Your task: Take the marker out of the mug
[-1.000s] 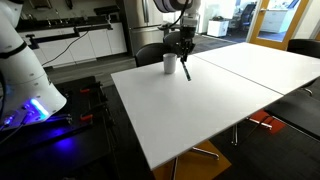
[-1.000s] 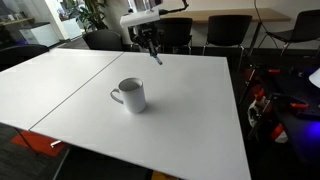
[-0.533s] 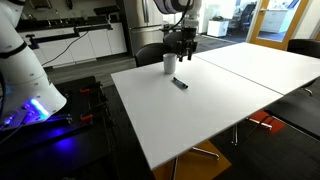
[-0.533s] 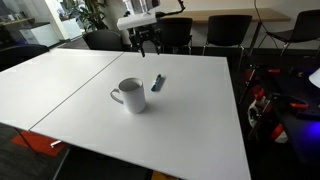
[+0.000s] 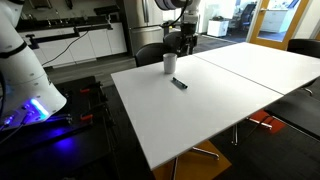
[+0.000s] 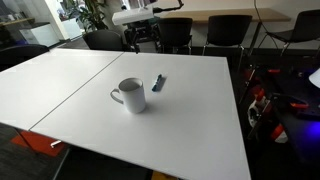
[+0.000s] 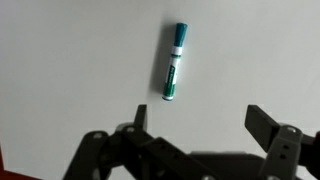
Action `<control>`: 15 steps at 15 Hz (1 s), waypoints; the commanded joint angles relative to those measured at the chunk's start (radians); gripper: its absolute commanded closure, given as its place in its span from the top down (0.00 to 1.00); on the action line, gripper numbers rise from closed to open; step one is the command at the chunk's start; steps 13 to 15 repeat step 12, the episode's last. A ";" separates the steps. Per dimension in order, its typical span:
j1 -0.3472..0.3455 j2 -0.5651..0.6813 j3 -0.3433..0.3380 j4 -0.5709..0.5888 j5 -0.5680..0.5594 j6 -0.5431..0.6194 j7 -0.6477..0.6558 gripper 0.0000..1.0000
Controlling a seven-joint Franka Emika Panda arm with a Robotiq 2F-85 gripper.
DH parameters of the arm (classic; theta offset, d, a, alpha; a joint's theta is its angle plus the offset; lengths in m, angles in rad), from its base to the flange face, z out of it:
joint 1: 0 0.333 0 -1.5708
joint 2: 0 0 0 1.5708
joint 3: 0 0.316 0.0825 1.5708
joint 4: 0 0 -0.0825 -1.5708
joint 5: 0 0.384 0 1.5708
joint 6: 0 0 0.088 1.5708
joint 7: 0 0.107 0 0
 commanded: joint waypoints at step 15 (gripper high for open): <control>0.021 -0.108 0.012 -0.074 -0.009 0.002 0.003 1.00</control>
